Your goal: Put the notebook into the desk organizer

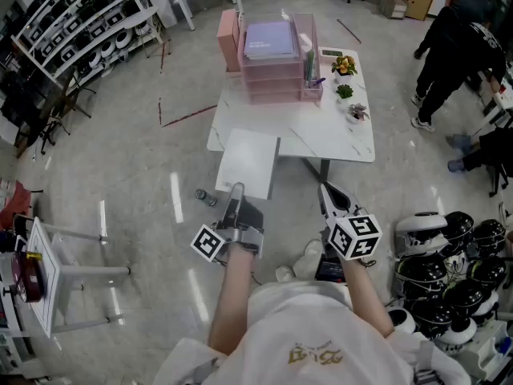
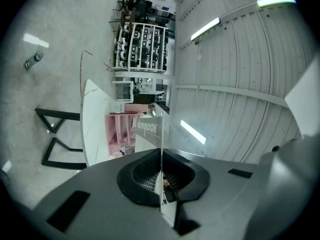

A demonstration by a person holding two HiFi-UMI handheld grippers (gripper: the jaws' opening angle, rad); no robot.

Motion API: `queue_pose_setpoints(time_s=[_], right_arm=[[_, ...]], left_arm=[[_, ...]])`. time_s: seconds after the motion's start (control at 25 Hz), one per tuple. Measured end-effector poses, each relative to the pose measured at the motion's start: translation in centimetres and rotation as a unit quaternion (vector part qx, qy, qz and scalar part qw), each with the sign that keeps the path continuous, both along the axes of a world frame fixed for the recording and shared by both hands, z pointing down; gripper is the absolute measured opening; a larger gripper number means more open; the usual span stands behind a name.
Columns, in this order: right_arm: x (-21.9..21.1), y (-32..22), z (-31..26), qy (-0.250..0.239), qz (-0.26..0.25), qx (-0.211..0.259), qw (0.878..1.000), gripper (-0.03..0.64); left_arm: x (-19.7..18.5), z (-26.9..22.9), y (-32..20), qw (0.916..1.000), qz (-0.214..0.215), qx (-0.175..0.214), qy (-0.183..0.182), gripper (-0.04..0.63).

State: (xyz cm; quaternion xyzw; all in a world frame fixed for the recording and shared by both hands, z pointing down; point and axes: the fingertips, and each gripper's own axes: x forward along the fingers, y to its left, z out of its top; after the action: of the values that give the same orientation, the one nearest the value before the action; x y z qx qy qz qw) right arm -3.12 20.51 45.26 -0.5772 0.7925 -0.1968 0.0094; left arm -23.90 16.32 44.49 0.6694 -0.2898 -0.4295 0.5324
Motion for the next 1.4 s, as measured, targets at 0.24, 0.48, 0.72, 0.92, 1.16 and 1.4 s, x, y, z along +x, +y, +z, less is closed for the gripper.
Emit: queue_pose_setpoints(time_s=[0.24, 0.48, 0.72, 0.92, 1.16, 1.4], right_arm=[[0.8, 0.2, -0.2, 0.001, 0.001, 0.003, 1.0, 0.008], [1.3, 1.3, -0.5, 0.001, 0.005, 0.008, 1.0, 0.008], [2.7, 2.6, -1.4, -0.017, 0.023, 0.018, 0.999, 0.008], [3.8, 2.7, -0.4, -0.012, 0.031, 0.005, 0.999, 0.008], [5.4, -1.6, 0.2, -0.013, 0.03, 0.001, 0.999, 0.008], [7.2, -8.9, 1.2, -0.008, 0.016, -0.008, 1.0, 0.008]], left_arm=[[0.4, 0.3, 0.4, 1.0, -0.003, -0.003, 0.009, 0.026], [0.5, 0.1, 0.9, 0.9997, -0.006, -0.003, 0.022, 0.026], [1.1, -0.1, 1.3, 0.9997, 0.002, 0.0, 0.025, 0.026], [1.9, 0.5, 0.2, 0.9994, 0.001, -0.01, 0.032, 0.026], [3.7, 1.4, -3.6, 0.9992, 0.003, -0.019, 0.034, 0.026], [5.6, 2.7, -10.6, 0.9991, -0.006, -0.027, 0.033, 0.026]])
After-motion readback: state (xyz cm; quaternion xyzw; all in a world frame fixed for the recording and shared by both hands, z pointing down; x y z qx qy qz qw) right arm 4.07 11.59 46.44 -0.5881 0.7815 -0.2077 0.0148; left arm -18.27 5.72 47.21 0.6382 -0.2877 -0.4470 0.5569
